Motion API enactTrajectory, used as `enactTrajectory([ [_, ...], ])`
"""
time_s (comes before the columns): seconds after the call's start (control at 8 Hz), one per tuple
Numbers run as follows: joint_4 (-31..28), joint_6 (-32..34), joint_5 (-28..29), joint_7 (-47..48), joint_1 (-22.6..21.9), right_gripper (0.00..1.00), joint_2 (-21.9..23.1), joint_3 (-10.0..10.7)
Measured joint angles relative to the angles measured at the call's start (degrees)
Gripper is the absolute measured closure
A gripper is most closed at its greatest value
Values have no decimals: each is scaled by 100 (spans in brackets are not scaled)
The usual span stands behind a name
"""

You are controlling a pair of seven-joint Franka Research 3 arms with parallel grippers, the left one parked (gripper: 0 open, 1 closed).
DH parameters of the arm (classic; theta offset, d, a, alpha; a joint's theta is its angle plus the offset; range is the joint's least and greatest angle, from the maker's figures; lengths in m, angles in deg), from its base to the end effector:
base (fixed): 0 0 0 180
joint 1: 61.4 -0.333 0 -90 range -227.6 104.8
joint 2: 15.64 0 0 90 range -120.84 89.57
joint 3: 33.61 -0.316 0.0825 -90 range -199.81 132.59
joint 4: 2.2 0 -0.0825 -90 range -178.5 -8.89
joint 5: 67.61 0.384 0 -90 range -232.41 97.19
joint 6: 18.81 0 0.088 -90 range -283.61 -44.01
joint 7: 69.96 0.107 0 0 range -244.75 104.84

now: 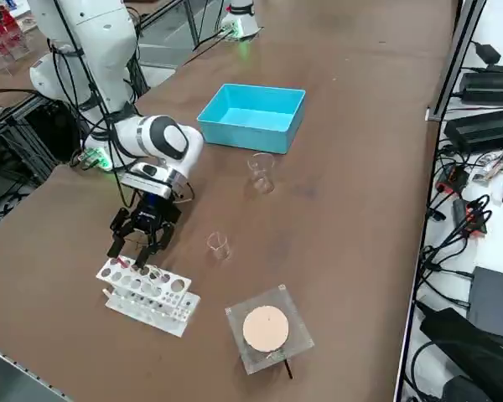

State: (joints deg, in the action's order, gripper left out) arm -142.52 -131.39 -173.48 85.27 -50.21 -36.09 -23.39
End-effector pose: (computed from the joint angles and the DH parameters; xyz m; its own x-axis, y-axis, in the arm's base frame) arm 0.3948 -0.2282 0.1618 0.1200 -0.2178 0.9686 -0.9925 -0.0479 0.1122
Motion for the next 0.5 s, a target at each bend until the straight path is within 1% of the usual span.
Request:
enactTrajectory([
  [0.25,3,1,-47,0,32,23,0,0],
  [0.38,4,1,-128,22,63,28,-1,0],
  [0.5,5,1,-184,27,103,29,-3,0],
])
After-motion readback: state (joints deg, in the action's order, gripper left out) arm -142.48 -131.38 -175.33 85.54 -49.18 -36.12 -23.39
